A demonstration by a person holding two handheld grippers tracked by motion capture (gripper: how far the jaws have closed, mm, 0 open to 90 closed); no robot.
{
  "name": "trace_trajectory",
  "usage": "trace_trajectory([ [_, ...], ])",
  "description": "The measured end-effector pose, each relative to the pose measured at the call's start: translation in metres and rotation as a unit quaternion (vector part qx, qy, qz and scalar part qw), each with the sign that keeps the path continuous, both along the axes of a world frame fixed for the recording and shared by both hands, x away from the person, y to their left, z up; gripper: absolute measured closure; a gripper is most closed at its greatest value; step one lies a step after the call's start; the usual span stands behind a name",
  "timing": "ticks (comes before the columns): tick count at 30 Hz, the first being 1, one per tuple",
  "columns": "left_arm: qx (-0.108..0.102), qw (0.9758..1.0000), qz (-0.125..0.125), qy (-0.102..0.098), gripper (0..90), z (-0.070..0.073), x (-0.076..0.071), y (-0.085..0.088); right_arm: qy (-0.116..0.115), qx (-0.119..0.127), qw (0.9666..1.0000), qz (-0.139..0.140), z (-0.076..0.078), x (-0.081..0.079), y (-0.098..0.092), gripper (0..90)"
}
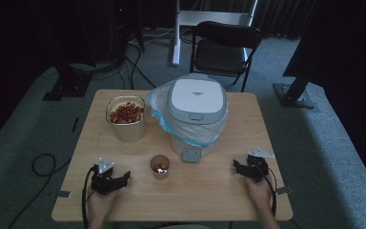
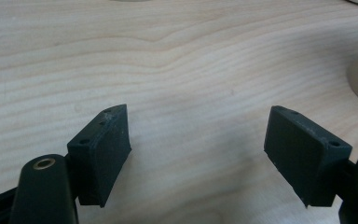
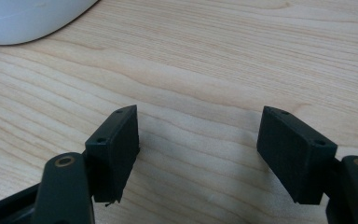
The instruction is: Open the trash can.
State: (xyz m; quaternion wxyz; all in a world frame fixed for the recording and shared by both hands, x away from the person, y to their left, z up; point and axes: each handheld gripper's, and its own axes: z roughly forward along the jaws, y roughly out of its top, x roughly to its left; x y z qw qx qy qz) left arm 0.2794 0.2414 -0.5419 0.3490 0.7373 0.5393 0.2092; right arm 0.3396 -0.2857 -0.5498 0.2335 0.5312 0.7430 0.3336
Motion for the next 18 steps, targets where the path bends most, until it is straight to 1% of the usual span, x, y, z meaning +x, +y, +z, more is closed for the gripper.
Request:
trace_trajectory([
  [5, 0.002, 1.0, -0.007, 0.0, 22.6, 0.002, -0.01, -0.003, 0.0, 0.0, 1.0, -0.001, 0.0, 0.0, 0.0, 29.1],
  [7, 0.005, 0.9999, -0.011, -0.004, 22.6, 0.004, -0.014, -0.005, 0.0, 0.0, 1.0, -0.001, 0.0, 0.0, 0.0, 29.1],
  [12, 0.0, 0.9997, -0.017, -0.015, 22.5, 0.008, -0.023, -0.009, 0.0, 0.0, 1.0, -0.002, 0.0, 0.0, 0.0, 29.1],
  [14, -0.005, 0.9997, -0.02, -0.014, 22.1, 0.007, -0.025, -0.011, 0.0, 0.0, 1.0, -0.002, 0.0, 0.0, 0.0, 29.1],
  [17, -0.003, 0.9995, -0.031, -0.008, 20.9, 0.004, -0.024, -0.014, 0.0, 0.0, 1.0, -0.002, 0.0, 0.0, 0.0, 29.1],
  [18, -0.005, 0.9994, -0.033, -0.007, 20.8, 0.003, -0.024, -0.016, 0.0, 0.0, 1.0, -0.002, 0.0, 0.0, 0.0, 29.1],
])
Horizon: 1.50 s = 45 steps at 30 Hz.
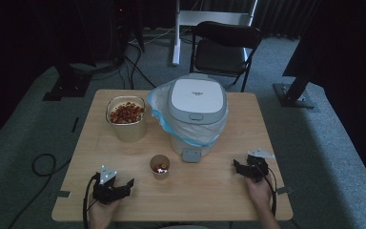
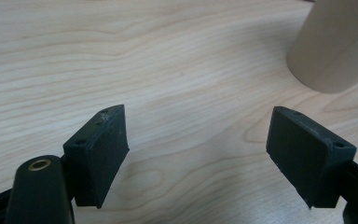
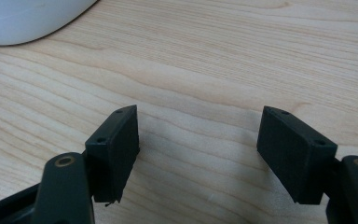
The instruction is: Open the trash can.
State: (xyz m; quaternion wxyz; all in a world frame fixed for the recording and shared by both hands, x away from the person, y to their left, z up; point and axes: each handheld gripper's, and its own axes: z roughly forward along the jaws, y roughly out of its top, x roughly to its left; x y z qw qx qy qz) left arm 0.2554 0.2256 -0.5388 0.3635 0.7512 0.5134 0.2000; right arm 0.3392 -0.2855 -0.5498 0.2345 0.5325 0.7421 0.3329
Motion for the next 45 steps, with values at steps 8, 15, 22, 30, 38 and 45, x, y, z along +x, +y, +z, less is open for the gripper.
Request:
trace_trajectory([
  [8, -0.004, 0.9996, -0.029, 0.005, 18.8, -0.001, 0.003, -0.012, 0.0, 0.0, 1.0, 0.0, 0.0, 0.0, 0.0, 29.0],
  [15, -0.024, 0.9983, -0.053, 0.002, 17.7, 0.001, 0.009, -0.023, 0.0, 0.0, 1.0, 0.0, 0.0, 0.0, 0.0, 28.9],
  [22, -0.026, 0.9976, -0.064, 0.002, 17.7, 0.0, 0.011, -0.03, 0.0, 0.001, 1.0, 0.002, 0.0, 0.0, 0.0, 28.9],
  [30, -0.022, 0.9967, -0.078, 0.001, 16.8, 0.0, 0.013, -0.036, 0.0, 0.0, 1.0, 0.002, 0.0, 0.0, 0.0, 28.9],
  [38, -0.02, 0.9959, -0.089, -0.002, 16.5, 0.0, 0.013, -0.042, 0.0, 0.0, 1.0, 0.003, 0.0, 0.0, 0.0, 28.5],
  [45, -0.017, 0.9958, -0.09, -0.001, 16.6, -0.001, 0.015, -0.044, 0.004, -0.002, 0.9998, 0.02, 0.0, 0.001, 0.002, 22.5],
])
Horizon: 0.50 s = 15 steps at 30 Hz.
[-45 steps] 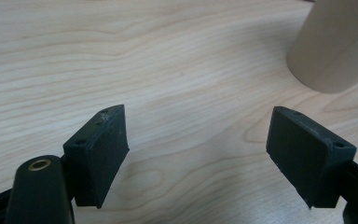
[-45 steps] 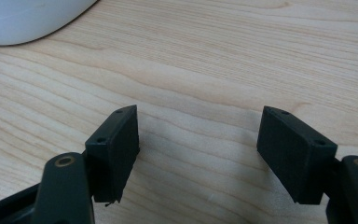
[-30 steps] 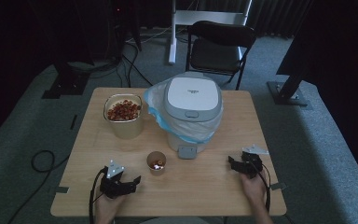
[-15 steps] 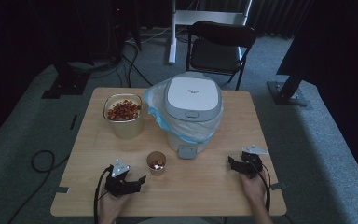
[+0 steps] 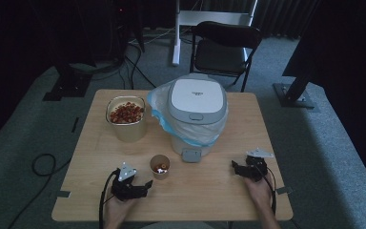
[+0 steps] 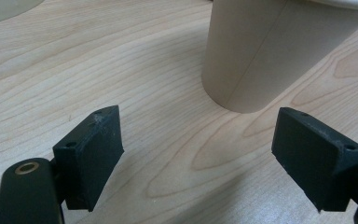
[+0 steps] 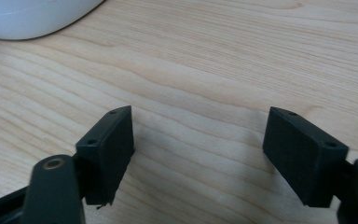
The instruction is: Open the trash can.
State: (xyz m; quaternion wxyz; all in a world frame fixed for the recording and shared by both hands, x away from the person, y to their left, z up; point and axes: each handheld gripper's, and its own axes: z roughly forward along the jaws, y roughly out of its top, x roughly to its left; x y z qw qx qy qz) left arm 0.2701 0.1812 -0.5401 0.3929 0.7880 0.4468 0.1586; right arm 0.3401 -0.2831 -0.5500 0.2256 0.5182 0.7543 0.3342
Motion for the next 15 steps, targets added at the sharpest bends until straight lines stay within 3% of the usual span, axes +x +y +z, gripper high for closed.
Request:
trace_trajectory([
  [5, 0.002, 1.0, -0.001, 0.002, 16.5, -0.001, 0.002, 0.0, 0.0, 0.0, 1.0, 0.006, 0.0, -0.001, 0.002, 25.9],
  [7, 0.002, 1.0, 0.001, 0.003, 16.6, -0.002, 0.002, 0.0, -0.008, 0.001, 0.9999, 0.013, 0.003, -0.006, 0.008, 48.4],
  [8, 0.002, 1.0, 0.002, 0.004, 16.6, -0.003, 0.002, 0.001, -0.01, 0.007, 0.9997, 0.021, 0.003, -0.007, 0.011, 54.5],
  [12, 0.0, 0.9999, 0.007, 0.007, 16.6, -0.004, 0.002, 0.003, -0.022, 0.039, 0.9971, 0.061, 0.007, -0.012, 0.025, 70.5],
  [15, 0.001, 0.9999, 0.01, 0.008, 16.6, -0.004, 0.002, 0.004, -0.027, 0.05, 0.9948, 0.084, 0.011, -0.013, 0.034, 75.6],
])
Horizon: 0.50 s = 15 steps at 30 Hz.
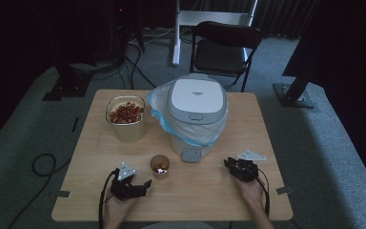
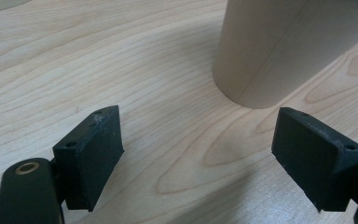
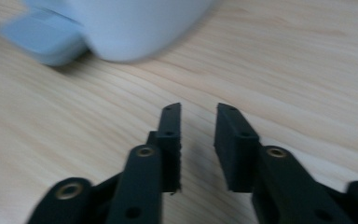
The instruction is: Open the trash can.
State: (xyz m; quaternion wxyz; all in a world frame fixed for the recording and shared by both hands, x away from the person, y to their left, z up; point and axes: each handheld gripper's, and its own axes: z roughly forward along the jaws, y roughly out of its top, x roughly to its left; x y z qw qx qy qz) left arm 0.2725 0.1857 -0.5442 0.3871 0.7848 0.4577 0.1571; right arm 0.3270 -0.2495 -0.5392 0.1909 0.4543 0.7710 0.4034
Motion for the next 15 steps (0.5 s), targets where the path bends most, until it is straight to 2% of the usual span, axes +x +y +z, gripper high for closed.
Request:
trace_trajectory([
  [1, -0.001, 1.0, 0.003, 0.0, 16.6, 0.0, 0.001, 0.0, -0.006, 0.009, 0.9997, 0.023, 0.004, 0.0, 0.008, 79.3],
  [3, -0.002, 1.0, 0.006, 0.001, 16.6, 0.0, 0.001, 0.0, -0.011, 0.021, 0.9988, 0.043, 0.008, 0.0, 0.015, 82.0],
  [4, -0.002, 1.0, 0.006, 0.001, 16.6, 0.0, 0.001, 0.0, -0.011, 0.021, 0.9988, 0.043, 0.008, 0.0, 0.015, 82.0],
  [5, -0.002, 1.0, 0.008, 0.003, 16.6, 0.0, 0.002, 0.0, -0.019, 0.028, 0.9976, 0.06, 0.01, 0.001, 0.022, 84.6],
  [10, 0.002, 0.9999, 0.01, 0.013, 16.6, -0.001, 0.004, -0.002, -0.015, 0.035, 0.9956, 0.086, 0.01, 0.003, 0.036, 89.1],
  [11, 0.008, 0.9998, 0.009, 0.013, 16.6, -0.001, 0.004, -0.002, -0.014, 0.035, 0.9953, 0.089, 0.009, 0.003, 0.038, 89.5],
  [15, 0.009, 0.9998, 0.011, 0.011, 16.7, -0.001, 0.004, -0.003, -0.011, 0.036, 0.9941, 0.102, 0.008, 0.005, 0.048, 89.8],
])
